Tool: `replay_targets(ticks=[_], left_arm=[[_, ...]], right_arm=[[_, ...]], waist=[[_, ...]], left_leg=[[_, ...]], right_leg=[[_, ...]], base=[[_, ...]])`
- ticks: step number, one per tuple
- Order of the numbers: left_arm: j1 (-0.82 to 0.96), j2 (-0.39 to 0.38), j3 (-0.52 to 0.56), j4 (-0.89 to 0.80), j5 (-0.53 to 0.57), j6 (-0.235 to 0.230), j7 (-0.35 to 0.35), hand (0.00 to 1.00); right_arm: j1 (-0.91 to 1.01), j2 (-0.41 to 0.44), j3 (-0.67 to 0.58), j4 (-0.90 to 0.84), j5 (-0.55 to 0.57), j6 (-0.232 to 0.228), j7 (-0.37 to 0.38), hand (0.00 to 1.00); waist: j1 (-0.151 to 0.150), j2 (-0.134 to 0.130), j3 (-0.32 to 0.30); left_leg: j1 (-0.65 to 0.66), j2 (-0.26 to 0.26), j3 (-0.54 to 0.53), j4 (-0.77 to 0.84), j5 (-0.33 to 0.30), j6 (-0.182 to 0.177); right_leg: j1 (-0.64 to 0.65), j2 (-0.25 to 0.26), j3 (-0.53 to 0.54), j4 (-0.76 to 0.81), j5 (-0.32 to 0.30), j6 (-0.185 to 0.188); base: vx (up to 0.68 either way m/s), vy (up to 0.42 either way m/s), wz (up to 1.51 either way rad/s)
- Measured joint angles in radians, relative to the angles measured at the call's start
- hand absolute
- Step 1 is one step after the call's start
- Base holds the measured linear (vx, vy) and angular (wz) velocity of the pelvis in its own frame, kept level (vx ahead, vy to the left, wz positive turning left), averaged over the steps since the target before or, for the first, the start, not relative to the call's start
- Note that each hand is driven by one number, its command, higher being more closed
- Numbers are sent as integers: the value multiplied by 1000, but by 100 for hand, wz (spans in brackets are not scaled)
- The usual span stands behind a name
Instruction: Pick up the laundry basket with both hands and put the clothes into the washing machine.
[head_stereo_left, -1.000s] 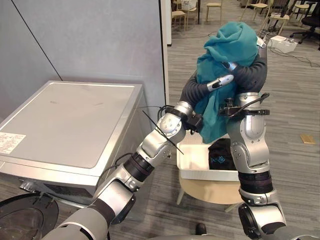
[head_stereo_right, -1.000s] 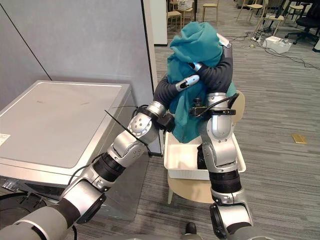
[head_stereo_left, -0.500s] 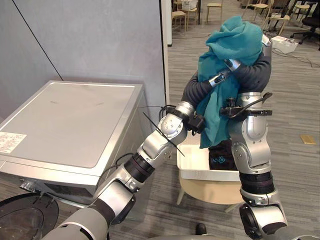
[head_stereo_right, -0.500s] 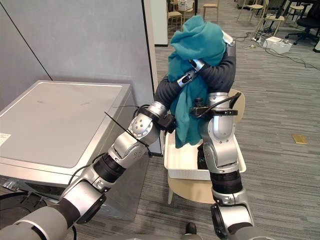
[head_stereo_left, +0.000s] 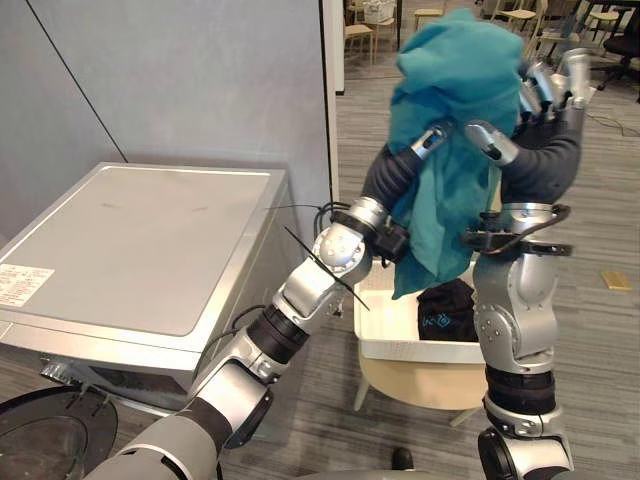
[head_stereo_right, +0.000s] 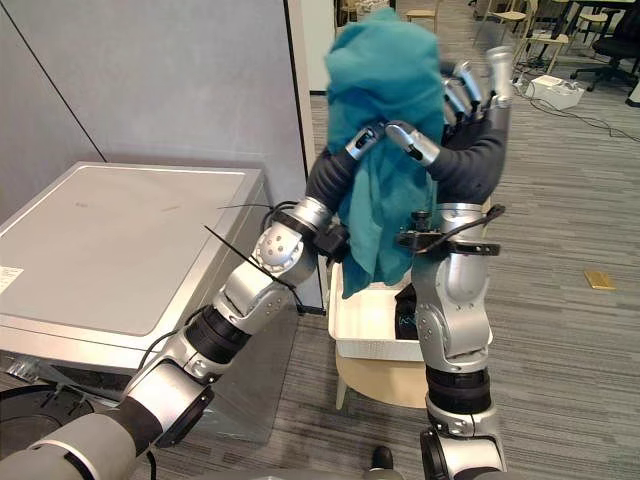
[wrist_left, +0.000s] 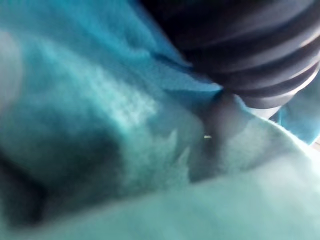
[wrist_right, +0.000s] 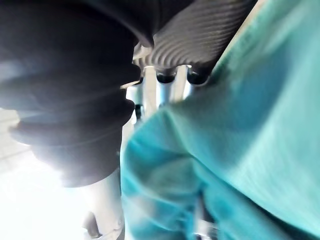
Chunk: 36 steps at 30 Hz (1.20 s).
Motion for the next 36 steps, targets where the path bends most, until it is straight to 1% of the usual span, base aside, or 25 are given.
replay_targets(ticks=[1,2,3,4,6,7,8,10,11,12,13,15,16,18,21,23,24,25,26,28,30,32,33,34,36], left_arm=[[18,20,54,0,13,3,1,100],[54,46,121,-4,26,4,3,100],[75,63,152,-9,27,4,5,100],[127,102,217,-28,33,8,9,100],[234,169,326,-103,56,16,25,100],[266,185,359,-134,62,18,27,100],[332,214,432,-215,70,18,28,100],[392,238,503,-308,85,15,29,100],[427,247,553,-373,87,7,29,100],[463,252,602,-429,93,-10,29,100],[481,253,628,-455,95,-15,30,100],[582,251,731,-535,112,-47,43,100],[610,246,754,-549,114,-55,45,100],[727,181,862,-586,122,-77,48,100],[853,100,960,-599,127,-79,50,100],[980,-2,1040,-599,165,-78,59,100],[1009,-30,1055,-599,165,-78,61,100],[1074,-93,1089,-599,163,-77,70,100],[1106,-121,1102,-597,162,-77,71,100],[1159,-150,1116,-590,159,-77,70,100],[1208,-165,1140,-571,135,-78,70,100],[1223,-172,1142,-522,127,-76,68,100],[1232,-176,1142,-484,122,-75,68,100],[1238,-179,1143,-465,121,-74,69,100],[1254,-189,1157,-374,120,-72,67,100]], right_arm=[[16,-3,-54,-45,-5,-13,-3,0],[41,-8,-118,-97,-15,-37,-8,0],[60,-9,-149,-121,-15,-52,-11,0],[107,-17,-217,-164,-15,-78,-20,0],[203,-36,-303,-202,-17,-100,-22,0],[229,-39,-322,-207,-17,-102,-22,0],[284,-40,-350,-209,-16,-100,-21,0],[327,-39,-362,-209,-16,-89,-20,0],[357,-37,-368,-209,-16,-80,-18,0],[381,-30,-372,-207,-16,-73,-14,0],[391,-23,-374,-206,-16,-70,-12,0],[431,15,-376,-182,-19,-63,1,0],[445,26,-377,-168,-18,-62,2,0],[499,83,-380,-103,-18,-42,14,0],[563,143,-372,-33,-30,-25,24,0],[643,198,-370,39,-75,8,40,0],[664,211,-370,56,-90,18,44,0],[714,232,-371,89,-112,46,44,0],[742,238,-371,100,-126,62,45,0],[779,248,-370,110,-136,84,45,0],[800,255,-372,132,-137,93,42,0],[815,260,-380,158,-136,105,39,0],[819,261,-384,183,-135,109,40,0],[819,261,-387,198,-135,112,38,0],[820,261,-398,262,-135,113,23,0]], waist=[[-1,1,0],[-2,3,0],[-3,3,-1],[-3,4,-1],[-5,5,-2],[-5,5,-2],[-2,5,-2],[1,5,-2],[6,6,-2],[13,8,-4],[15,9,-5],[22,21,-13],[22,25,-16],[26,35,-25],[30,41,-29],[32,42,-30],[35,41,-30],[54,40,-30],[58,39,-29],[59,38,-28],[64,30,-25],[81,29,-24],[82,29,-24],[82,29,-24],[85,28,-24]], left_leg=[[3,1,5,1,-6,0],[6,4,12,4,-11,-1],[8,5,16,5,-13,-1],[12,9,27,4,-15,-4],[18,16,38,5,-21,-10],[19,18,39,5,-22,-11],[19,23,44,5,-25,-15],[19,27,48,7,-29,-18],[18,30,51,11,-33,-19],[18,31,51,15,-36,-19],[18,32,51,17,-38,-19],[20,32,46,24,-46,-18],[21,32,43,25,-48,-17],[20,32,30,29,-53,-17],[18,33,22,29,-53,-17],[18,34,0,30,-53,-17],[18,34,-1,30,-53,-17],[16,35,-3,30,-53,-17],[11,35,-11,32,-53,-17],[-6,35,-38,42,-56,-13],[-16,35,-69,53,-58,-11],[-20,35,-97,68,-69,-4],[-23,34,-119,76,-73,-1],[-23,34,-126,77,-74,0],[-23,34,-136,83,-79,1]], right_leg=[[0,2,8,0,0,0],[-1,5,17,0,-1,1],[-1,6,19,0,-1,1],[-1,10,21,0,-2,0],[-1,18,26,0,-5,-4],[-1,20,26,0,-6,-5],[-1,25,26,0,-8,-6],[-1,28,26,0,-10,-8],[0,30,25,0,-12,-9],[1,31,24,0,-14,-9],[2,31,24,0,-14,-10],[10,31,21,0,-19,-10],[13,31,19,0,-22,-10],[17,30,14,0,-25,-9],[21,29,11,0,-31,-8],[33,28,-11,0,-40,-8],[35,28,-13,0,-42,-8],[36,28,-20,0,-44,-8],[39,25,-36,0,-46,-7],[48,17,-70,0,-54,-2],[64,11,-109,0,-63,2],[78,5,-141,15,-79,7],[84,-1,-162,33,-93,9],[85,-4,-171,43,-101,11],[82,-10,-182,71,-122,14]], base=[[-7,-4,-21],[-10,-6,-21],[-11,-14,-22],[-1,-18,-20],[9,-25,-16],[16,-24,-5],[0,0,0],[0,0,0],[0,0,0],[0,0,0],[0,0,0],[2,1,3],[1,2,9],[-4,1,7],[-15,-7,10],[-7,-16,26],[-4,-11,22],[-4,-7,18],[-5,-8,25],[-6,-9,51],[1,-13,55],[5,-1,48],[11,8,40],[19,14,46],[17,17,19]])
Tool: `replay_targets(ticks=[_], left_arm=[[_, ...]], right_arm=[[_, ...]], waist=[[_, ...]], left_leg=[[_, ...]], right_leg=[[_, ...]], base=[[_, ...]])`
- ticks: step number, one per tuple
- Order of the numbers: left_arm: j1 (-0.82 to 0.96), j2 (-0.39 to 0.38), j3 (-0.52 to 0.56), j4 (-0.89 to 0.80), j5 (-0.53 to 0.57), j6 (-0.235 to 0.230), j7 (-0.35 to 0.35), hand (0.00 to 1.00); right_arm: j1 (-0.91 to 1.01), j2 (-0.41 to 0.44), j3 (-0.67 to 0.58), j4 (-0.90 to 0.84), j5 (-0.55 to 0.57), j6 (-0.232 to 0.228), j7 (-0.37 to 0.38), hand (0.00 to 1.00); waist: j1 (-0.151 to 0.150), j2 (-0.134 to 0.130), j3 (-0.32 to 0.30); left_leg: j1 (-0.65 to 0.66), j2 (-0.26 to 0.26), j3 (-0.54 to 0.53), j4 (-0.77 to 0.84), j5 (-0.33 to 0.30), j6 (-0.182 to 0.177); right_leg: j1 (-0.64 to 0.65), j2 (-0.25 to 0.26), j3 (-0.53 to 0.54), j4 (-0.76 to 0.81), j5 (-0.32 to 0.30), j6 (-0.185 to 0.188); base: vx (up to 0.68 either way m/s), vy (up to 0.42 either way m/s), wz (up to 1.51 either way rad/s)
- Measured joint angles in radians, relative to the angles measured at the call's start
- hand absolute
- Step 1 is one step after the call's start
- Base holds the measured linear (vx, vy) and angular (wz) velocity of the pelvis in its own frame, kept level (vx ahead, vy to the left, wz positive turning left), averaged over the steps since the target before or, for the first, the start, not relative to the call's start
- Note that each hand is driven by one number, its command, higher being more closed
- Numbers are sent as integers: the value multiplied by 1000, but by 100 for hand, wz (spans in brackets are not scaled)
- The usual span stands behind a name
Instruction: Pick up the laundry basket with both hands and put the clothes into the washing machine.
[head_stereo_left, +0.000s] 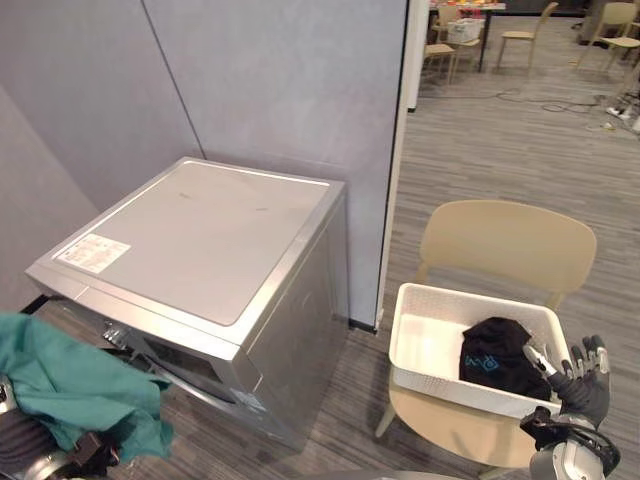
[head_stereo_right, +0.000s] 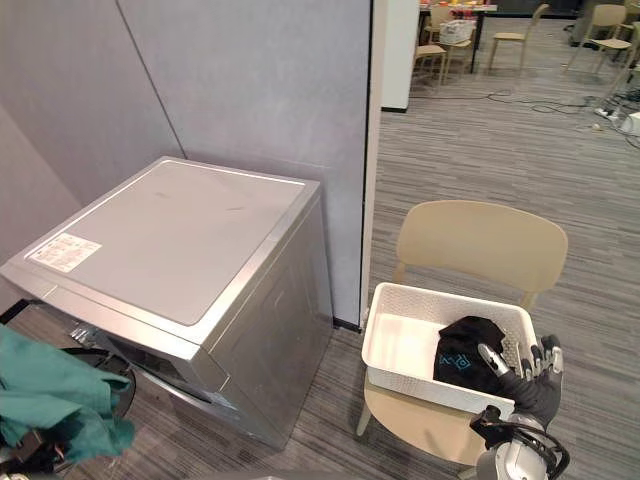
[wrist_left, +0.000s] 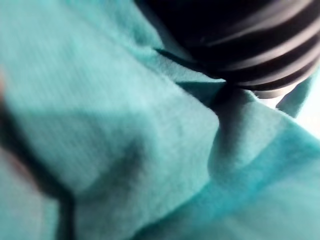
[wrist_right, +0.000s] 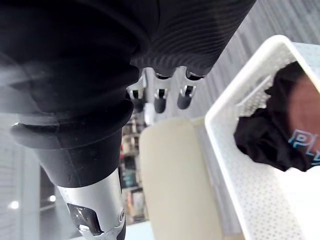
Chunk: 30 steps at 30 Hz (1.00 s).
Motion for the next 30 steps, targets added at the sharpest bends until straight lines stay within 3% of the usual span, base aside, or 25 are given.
replay_targets(ticks=[6,9,12,14,18,20,22,24,25,26,27,30], left_arm=[[-22,0,16,504,-80,43,-28,100],[-72,17,19,699,-97,62,-47,100],[-148,24,21,922,-100,78,-73,100],[-174,24,19,995,-98,92,-98,100],[-204,26,4,1015,-96,96,-135,100],[-229,28,-9,1032,-96,96,-135,100],[-252,28,-59,1031,-94,95,-136,100],[-313,29,-150,1022,-77,96,-146,100],[-328,29,-162,1017,-76,94,-148,100],[-356,34,-181,1004,-76,95,-143,100],[-354,42,-196,993,-75,97,-142,100],[-356,48,-272,977,-75,97,-130,100]], right_arm=[[-12,5,-112,326,48,-1,-51,0],[-21,4,-138,504,80,-2,-40,0],[-73,-6,-176,812,91,2,4,0],[-101,-6,-208,954,98,17,38,0],[-112,-8,-211,1064,84,41,75,0],[-130,-13,-186,1086,77,42,82,0],[-155,-37,-131,1089,71,42,84,0],[-196,-98,-31,1084,7,52,83,0],[-207,-110,-3,1076,2,55,80,0],[-240,-117,30,1035,0,59,76,0],[-282,-112,61,985,0,54,74,0],[-356,-104,143,904,10,30,75,0]], waist=[[-8,-10,-7],[-7,-22,-10],[-4,-30,-2],[-5,-36,0],[-10,-37,31],[-7,-22,61],[-6,-15,96],[-10,11,119],[-9,6,124],[-8,-9,145],[-9,-6,165],[-5,-25,169]], left_leg=[[-4,2,4,44,-26,-3],[-4,3,17,46,-26,-3],[2,6,46,50,-26,-3],[11,12,59,48,-28,-7],[-19,21,61,74,-42,-9],[-70,14,49,118,-49,-3],[-124,-7,15,142,-38,-2],[-246,-43,-91,182,6,-2],[-257,-51,-102,155,42,-2],[-275,-37,-20,190,45,19],[-290,20,85,359,-18,52],[-257,146,144,632,-54,49]], right_leg=[[-8,-9,0,49,-38,9],[-16,-12,1,66,-49,11],[-14,-14,8,72,-52,11],[-14,-15,16,77,-53,8],[-40,-12,16,106,-70,-1],[-92,-19,13,165,-87,-6],[-146,-52,-12,240,-113,0],[-245,-111,-86,356,-160,-15],[-251,-124,-110,351,-155,-21],[-261,-158,-149,350,-141,-37],[-246,-164,-183,382,-145,-48],[-193,-201,-248,414,-150,-57]], base=[[54,21,0],[18,6,1],[-12,8,-7],[-32,11,-12],[-79,-19,-2],[-113,-10,16],[-134,3,53],[-136,-63,128],[-53,-78,122],[-6,-48,79],[-28,-56,63],[-126,26,46]])
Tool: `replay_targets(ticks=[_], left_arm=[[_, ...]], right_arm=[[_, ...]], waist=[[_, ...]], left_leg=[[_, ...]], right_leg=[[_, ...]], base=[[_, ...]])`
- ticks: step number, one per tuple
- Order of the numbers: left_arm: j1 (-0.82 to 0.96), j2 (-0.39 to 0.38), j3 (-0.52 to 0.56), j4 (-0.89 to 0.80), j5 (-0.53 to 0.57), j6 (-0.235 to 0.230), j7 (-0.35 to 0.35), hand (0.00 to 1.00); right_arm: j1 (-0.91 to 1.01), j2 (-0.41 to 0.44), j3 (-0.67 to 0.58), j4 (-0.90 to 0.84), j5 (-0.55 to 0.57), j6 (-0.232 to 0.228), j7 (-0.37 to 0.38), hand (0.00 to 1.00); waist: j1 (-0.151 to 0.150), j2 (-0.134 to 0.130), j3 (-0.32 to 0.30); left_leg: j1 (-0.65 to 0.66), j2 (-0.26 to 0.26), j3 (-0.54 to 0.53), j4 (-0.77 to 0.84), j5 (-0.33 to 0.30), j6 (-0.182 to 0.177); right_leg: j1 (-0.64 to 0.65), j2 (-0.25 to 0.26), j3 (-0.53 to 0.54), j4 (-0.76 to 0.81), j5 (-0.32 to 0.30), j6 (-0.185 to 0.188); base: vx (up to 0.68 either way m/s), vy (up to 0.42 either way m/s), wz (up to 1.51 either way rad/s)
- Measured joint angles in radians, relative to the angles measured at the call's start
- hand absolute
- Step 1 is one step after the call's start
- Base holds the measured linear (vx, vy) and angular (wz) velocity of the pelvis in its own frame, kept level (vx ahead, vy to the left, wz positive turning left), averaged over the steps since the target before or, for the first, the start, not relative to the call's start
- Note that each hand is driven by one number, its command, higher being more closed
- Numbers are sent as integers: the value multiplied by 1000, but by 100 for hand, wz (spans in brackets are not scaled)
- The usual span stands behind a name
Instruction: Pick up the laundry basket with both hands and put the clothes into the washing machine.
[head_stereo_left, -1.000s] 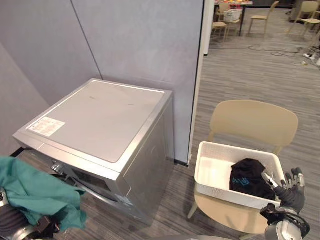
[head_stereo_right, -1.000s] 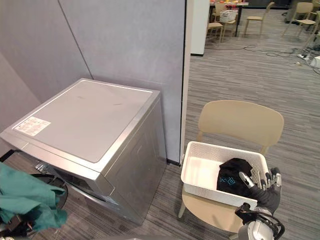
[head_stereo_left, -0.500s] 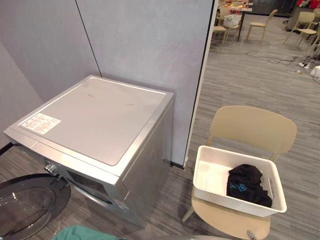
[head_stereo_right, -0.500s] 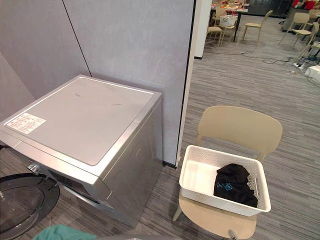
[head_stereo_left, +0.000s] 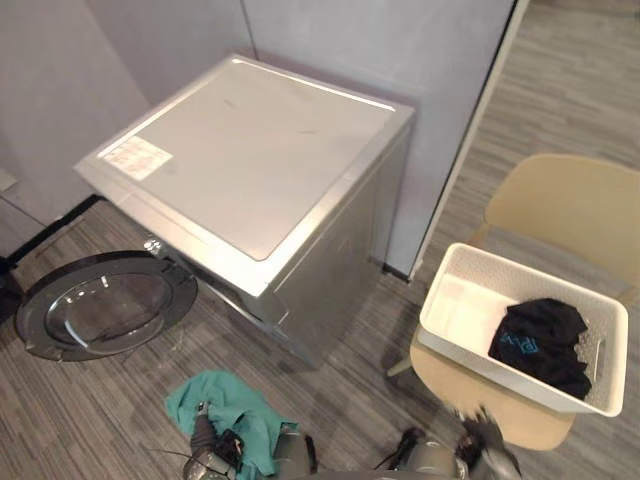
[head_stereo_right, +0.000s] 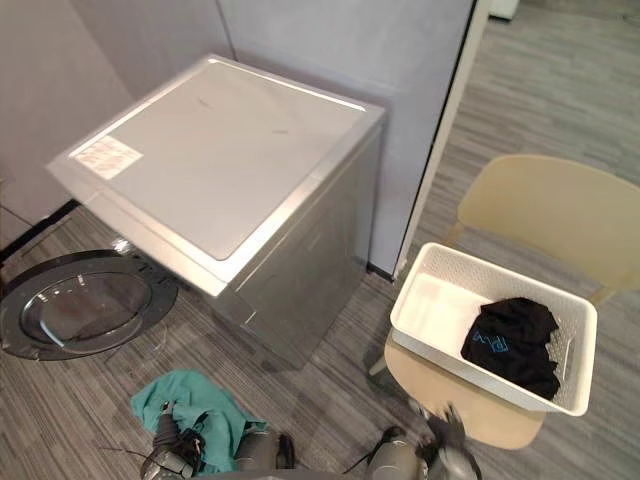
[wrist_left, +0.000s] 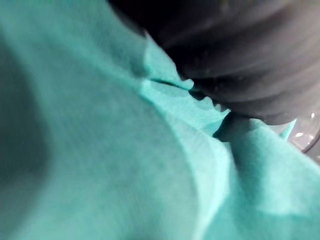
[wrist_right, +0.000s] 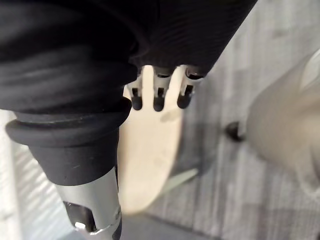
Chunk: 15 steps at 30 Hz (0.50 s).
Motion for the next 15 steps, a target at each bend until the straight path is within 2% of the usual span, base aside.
replay_targets(ticks=[2,3,4,5,6,7,8,9,10,12,15], left_arm=[[-1,3,-38,0,0,0,3,100],[-1,3,-55,1,0,-1,5,100],[-4,4,-78,1,0,-3,11,100],[-15,-3,-101,4,0,-3,23,100],[-24,1,-109,3,1,-6,28,100],[-51,17,-110,3,2,-13,35,100],[-56,27,-115,4,6,-12,42,100],[-45,33,-133,5,21,-12,42,100],[-25,39,-158,5,38,-12,41,100],[0,51,-176,5,44,-12,39,100],[37,65,-185,2,80,-12,17,100]], right_arm=[[-14,0,9,-19,3,-17,1,0],[-18,-8,10,-7,5,-24,1,0],[-26,-27,4,32,8,-24,0,0],[-45,-47,-23,95,12,-16,-5,0],[-49,-43,-36,137,18,-12,-13,0],[-48,-31,-37,213,33,2,-14,0],[-47,-31,-41,255,38,14,-14,0],[-35,-32,-70,299,46,14,-17,0],[-22,-33,-95,318,48,12,-19,0],[-3,-41,-122,324,48,13,-15,0],[0,-36,-164,325,42,26,-8,0]], waist=[[-1,-2,-15],[-9,1,-30],[-23,14,-58],[-33,31,-91],[-36,22,-97],[-37,5,-101],[-42,7,-99],[-39,16,-93],[-35,12,-94],[-33,1,-97],[-26,-12,-94]], left_leg=[[40,78,5,66,5,-8],[59,124,-2,57,21,-28],[64,169,-9,-3,105,-32],[73,152,-18,-125,148,-88],[81,129,-12,-171,116,-100],[64,112,-34,-224,99,-126],[51,112,-45,-238,82,-153],[69,107,-46,-251,48,-200],[113,84,-36,-276,12,-217],[141,42,-31,-279,-31,-219],[167,-18,-20,-316,-44,-206]], right_leg=[[16,-34,-34,-2,15,16],[18,-51,-50,-8,34,34],[7,-71,-72,-13,68,54],[-26,-90,-88,-20,107,70],[-40,-96,-93,-29,109,67],[-47,-38,-94,-63,98,81],[-20,-16,-99,-119,154,44],[9,-26,-129,-130,197,25],[35,-50,-130,-131,211,38],[60,-95,-125,-131,233,50],[63,-147,-113,-145,304,35]], base=[[-105,126,41],[-72,299,66],[-63,441,90],[-33,443,83],[-52,368,85],[-64,196,82],[-69,247,87],[-36,313,62],[-13,386,37],[-11,326,17],[-135,282,8]])
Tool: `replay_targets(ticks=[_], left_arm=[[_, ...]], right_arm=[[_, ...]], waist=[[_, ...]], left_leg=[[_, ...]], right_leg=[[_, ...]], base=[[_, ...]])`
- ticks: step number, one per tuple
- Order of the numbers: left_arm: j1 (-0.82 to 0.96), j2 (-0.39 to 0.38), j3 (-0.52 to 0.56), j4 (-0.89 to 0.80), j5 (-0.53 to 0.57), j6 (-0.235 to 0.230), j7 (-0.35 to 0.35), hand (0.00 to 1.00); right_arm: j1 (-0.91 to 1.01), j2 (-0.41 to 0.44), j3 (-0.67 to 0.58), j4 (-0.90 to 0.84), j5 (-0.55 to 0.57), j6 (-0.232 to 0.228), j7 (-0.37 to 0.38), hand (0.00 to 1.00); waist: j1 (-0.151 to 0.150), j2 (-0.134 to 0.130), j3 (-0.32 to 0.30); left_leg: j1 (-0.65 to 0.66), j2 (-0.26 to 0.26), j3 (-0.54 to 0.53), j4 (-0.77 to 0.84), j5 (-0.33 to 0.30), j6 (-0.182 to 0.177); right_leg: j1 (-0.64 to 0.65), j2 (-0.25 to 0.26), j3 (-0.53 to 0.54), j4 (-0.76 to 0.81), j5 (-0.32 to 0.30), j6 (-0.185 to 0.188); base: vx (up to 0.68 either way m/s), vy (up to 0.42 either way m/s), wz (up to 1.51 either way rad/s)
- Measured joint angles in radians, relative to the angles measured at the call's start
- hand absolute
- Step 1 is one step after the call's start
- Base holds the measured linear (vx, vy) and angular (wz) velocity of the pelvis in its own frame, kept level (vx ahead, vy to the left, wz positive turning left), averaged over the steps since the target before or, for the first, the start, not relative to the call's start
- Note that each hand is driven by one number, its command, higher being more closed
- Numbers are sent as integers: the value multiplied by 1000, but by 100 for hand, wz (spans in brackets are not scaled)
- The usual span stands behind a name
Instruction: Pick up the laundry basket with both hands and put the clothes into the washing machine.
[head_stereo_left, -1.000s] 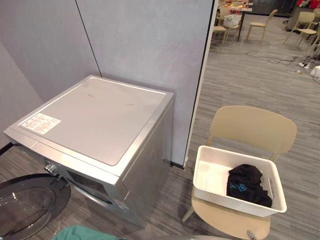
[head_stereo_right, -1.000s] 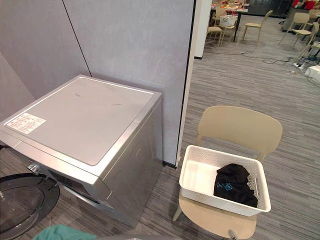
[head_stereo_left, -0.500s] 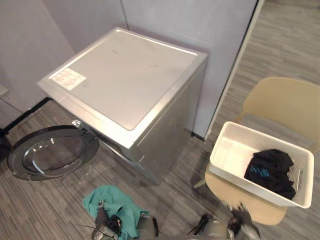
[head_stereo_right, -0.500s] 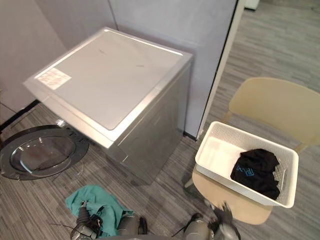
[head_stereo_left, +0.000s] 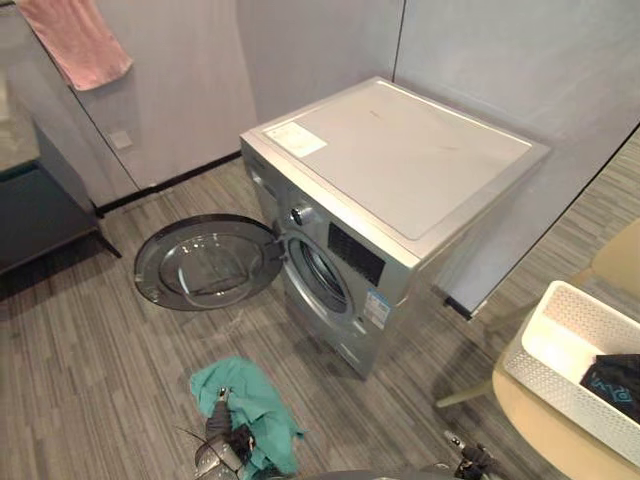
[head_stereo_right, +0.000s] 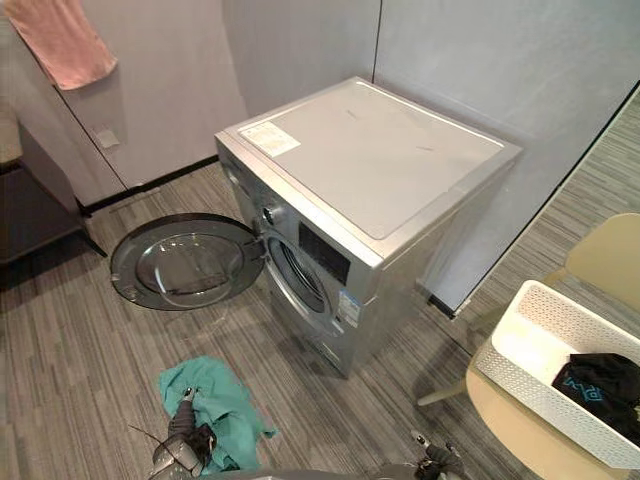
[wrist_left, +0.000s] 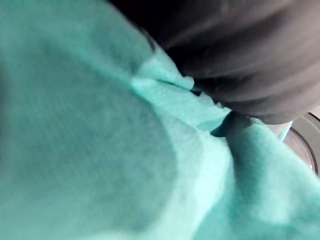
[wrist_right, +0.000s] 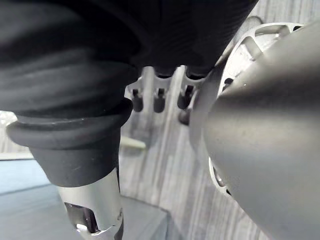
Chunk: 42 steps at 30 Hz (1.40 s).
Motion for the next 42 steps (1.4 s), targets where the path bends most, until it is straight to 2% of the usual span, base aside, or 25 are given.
replay_targets(ticks=[1,3,5,7,9,10,14,16,19,21,22,23,25,26,27,29,30,32,33,36,37,38,39,40,42], left_arm=[[3,1,1,-3,3,0,-1,100],[33,-4,5,-12,19,3,-9,100],[59,-14,6,-37,30,5,-17,100],[61,-15,10,-41,29,6,-18,100],[59,-33,12,-39,29,6,-24,100],[62,-48,17,-37,29,11,-26,100],[47,-59,-1,-23,37,28,-56,100],[5,-52,-33,-24,37,27,-62,100],[-36,-53,-67,-28,39,26,-61,100],[-24,-38,-90,-58,39,26,-60,100],[-10,-41,-96,-93,38,26,-60,100],[1,-31,-94,-149,38,22,-58,100],[1,-26,-89,-194,38,12,-57,100],[2,-34,-81,-194,38,12,-55,100],[19,-43,-77,-193,38,13,-45,100],[45,-47,-73,-186,37,13,-35,100],[49,-47,-79,-182,37,15,-36,100],[52,-47,-78,-170,36,15,-34,100],[56,-47,-75,-163,34,15,-32,100],[57,-46,-83,-119,27,14,-27,100],[48,-47,-93,-74,27,14,-26,100],[42,-44,-114,-40,28,15,-26,100],[38,-41,-118,-28,28,15,-26,100],[13,1,-118,-6,31,15,-24,100],[-4,40,-124,1,39,14,-23,100]], right_arm=[[3,4,-11,-3,-10,4,2,0],[28,11,-40,-12,-23,6,12,0],[47,24,-40,-31,-41,5,21,0],[46,41,-42,-43,-44,9,24,0],[53,77,-42,-39,-41,26,32,0],[50,79,-55,-44,-29,25,38,0],[54,88,-54,-55,-3,21,40,0],[76,88,-50,-59,-4,20,40,0],[92,96,-13,-59,-6,23,40,0],[80,109,37,-63,-10,23,40,0],[74,113,55,-81,-17,21,43,0],[68,120,80,-98,-15,19,43,0],[41,111,119,-114,-14,14,41,0],[28,102,120,-131,-13,11,41,0],[24,102,134,-149,-13,8,40,0],[28,110,156,-164,-13,3,40,0],[28,111,158,-169,-13,3,37,0],[28,110,159,-164,-13,3,38,0],[26,102,159,-149,-15,1,38,0],[12,67,121,-77,-23,0,36,0],[15,41,85,-26,-32,1,34,0],[32,7,60,1,-42,2,33,0],[35,-1,40,17,-44,3,33,0],[41,30,3,41,-44,7,32,0],[51,53,-24,72,-43,9,38,0]], waist=[[4,-8,7],[6,-18,15],[9,-14,22],[10,-17,24],[9,-40,24],[4,-40,24],[-5,-41,10],[-7,-40,-9],[-5,-76,-34],[-3,-76,-42],[-5,-77,-41],[-3,-84,-43],[0,-68,-31],[-1,-35,-13],[4,-12,-2],[4,-25,-3],[3,-23,-2],[4,-36,-6],[6,-42,-8],[-1,-43,-10],[-1,-33,-16],[0,10,-37],[-4,-2,-44],[-20,-60,-43],[-36,-66,-59]], left_leg=[[24,-20,11,-28,-2,4],[64,-43,30,-81,-29,51],[78,-43,21,-101,-37,64],[77,-26,-8,-101,-43,72],[55,-29,-57,-100,-42,70],[52,-24,-72,-104,-38,64],[57,-17,-100,-209,53,112],[42,-19,-107,-238,86,117],[47,-19,-125,-222,91,122],[41,-5,-110,-165,91,122],[30,9,-110,-109,90,120],[-16,28,-118,3,78,102],[-150,43,-158,274,69,77],[-215,58,-206,427,110,12],[-242,64,-216,511,174,-1],[-275,70,-197,571,200,32],[-299,82,-174,555,138,86],[-307,91,-190,405,87,107],[-302,101,-241,267,84,106],[-284,89,-387,38,94,102],[-262,67,-434,-23,119,86],[-260,56,-417,-16,128,36],[-262,42,-398,-1,90,-43],[-277,-38,-368,55,51,-11],[-306,-68,-344,119,10,23]], right_leg=[[4,-17,4,-2,11,-3],[40,-38,23,-3,20,-3],[44,-25,103,5,26,-14],[16,45,265,136,-140,60],[9,187,436,185,-418,110],[3,207,451,189,-429,114],[-23,282,510,155,-448,89],[1,286,486,136,-430,70],[62,292,488,118,-421,55],[75,309,518,137,-399,19],[80,325,539,139,-400,6],[101,379,592,80,-411,1],[122,391,573,69,-459,9],[143,403,577,77,-486,18],[161,403,594,89,-498,17],[175,382,621,68,-501,13],[170,372,631,57,-500,13],[161,354,664,37,-487,26],[157,342,684,25,-479,39],[160,304,730,8,-464,68],[173,279,745,-6,-454,89],[188,267,762,-23,-444,119],[198,243,764,-30,-446,139],[198,165,787,-29,-423,161],[159,144,829,-18,-274,167]], base=[[-135,150,9],[-167,132,26],[-136,69,28],[-120,-9,26],[-108,-146,28],[-70,-157,8],[13,-134,7],[128,-82,78],[190,-4,75],[141,34,17],[41,24,11],[35,-37,15],[31,-59,3],[4,38,-25],[-11,49,-32],[25,55,-30],[57,43,-23],[123,95,-41],[176,173,-52],[211,386,-46],[282,721,-49],[247,637,-37],[286,733,-23],[208,508,3],[166,534,-17]])
